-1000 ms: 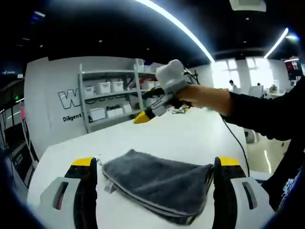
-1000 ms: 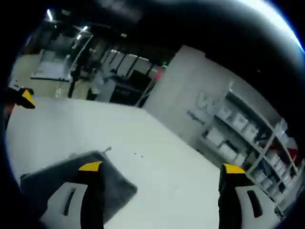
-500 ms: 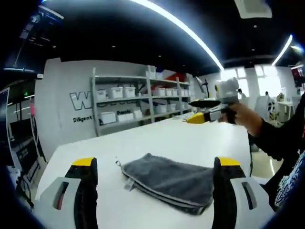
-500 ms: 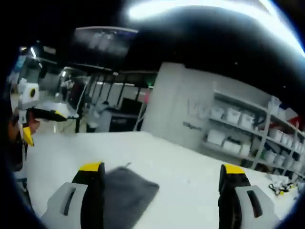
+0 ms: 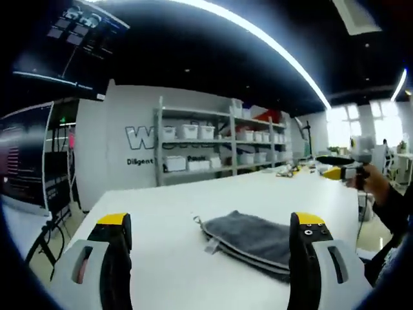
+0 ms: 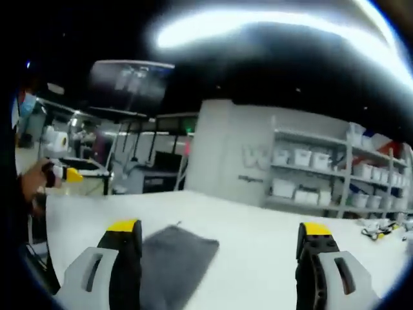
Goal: Open the folded towel by lifting each exposed corner and separating the folded layers until the towel lies flat within the target outline without major curled edges
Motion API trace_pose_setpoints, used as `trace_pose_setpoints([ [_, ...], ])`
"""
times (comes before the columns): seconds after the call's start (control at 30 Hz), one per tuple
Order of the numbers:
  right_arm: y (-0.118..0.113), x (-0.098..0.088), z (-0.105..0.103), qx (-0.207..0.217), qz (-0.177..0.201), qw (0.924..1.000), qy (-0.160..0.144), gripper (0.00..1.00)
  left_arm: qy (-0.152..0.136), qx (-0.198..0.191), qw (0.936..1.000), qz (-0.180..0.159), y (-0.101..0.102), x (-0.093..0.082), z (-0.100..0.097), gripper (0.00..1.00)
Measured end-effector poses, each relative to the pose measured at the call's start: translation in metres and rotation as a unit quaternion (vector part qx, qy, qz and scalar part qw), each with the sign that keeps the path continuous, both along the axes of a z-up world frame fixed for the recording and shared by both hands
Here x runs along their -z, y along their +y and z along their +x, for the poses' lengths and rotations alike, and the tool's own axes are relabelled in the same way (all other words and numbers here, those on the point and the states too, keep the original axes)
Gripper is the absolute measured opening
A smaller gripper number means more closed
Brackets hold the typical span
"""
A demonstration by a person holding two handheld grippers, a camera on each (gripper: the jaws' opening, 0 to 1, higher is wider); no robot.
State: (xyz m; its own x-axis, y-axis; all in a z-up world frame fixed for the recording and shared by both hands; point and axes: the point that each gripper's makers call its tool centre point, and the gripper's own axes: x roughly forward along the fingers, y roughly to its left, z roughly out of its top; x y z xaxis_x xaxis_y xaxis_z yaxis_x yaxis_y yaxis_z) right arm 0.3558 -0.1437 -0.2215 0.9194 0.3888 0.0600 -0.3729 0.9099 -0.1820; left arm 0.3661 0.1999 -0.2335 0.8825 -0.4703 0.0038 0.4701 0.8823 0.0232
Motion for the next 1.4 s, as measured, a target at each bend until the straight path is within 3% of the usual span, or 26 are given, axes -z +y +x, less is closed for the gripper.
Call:
trace_pose_setpoints([
  [0.3,0.016,0.02,-0.018,0.002,-0.028,0.9996,-0.002,1.0,0.041,0.036,0.9985,0.009,-0.006,0.022,0.027,1.0],
  [0.63,0.034,0.01,-0.038,-0.002,-0.072,0.9964,-0.044,1.0,0.031,0.043,0.9984,0.019,-0.012,0.016,0.014,1.0],
  [0.83,0.038,0.029,-0.049,-0.007,-0.139,0.9886,-0.057,1.0,0.04,0.042,0.9982,0.016,-0.014,0.023,0.008,1.0],
  [0.9,0.042,0.044,-0.049,-0.011,-0.182,0.9812,-0.062,1.0,0.046,0.039,0.998,0.016,-0.013,0.027,0.009,0.99],
  [1.0,0.058,0.081,-0.051,-0.034,-0.276,0.9585,-0.06,1.0,0.057,0.036,0.9976,0.019,-0.01,0.034,0.009,0.99],
  [1.1,0.074,0.107,-0.057,-0.058,-0.336,0.9374,-0.069,1.0,0.062,0.033,0.9973,0.02,-0.008,0.036,0.009,0.98],
  [1.2,0.076,0.114,-0.057,-0.054,-0.359,0.9282,-0.079,1.0,0.063,0.031,0.9973,0.019,-0.007,0.037,0.01,0.97],
  [1.3,0.065,0.117,-0.048,-0.027,-0.399,0.9131,-0.081,1.0,0.063,0.033,0.9973,0.019,-0.009,0.039,0.009,0.97],
  [1.4,0.062,0.121,-0.042,-0.018,-0.414,0.9064,-0.081,1.0,0.067,0.034,0.997,0.018,-0.013,0.043,0.007,0.97],
])
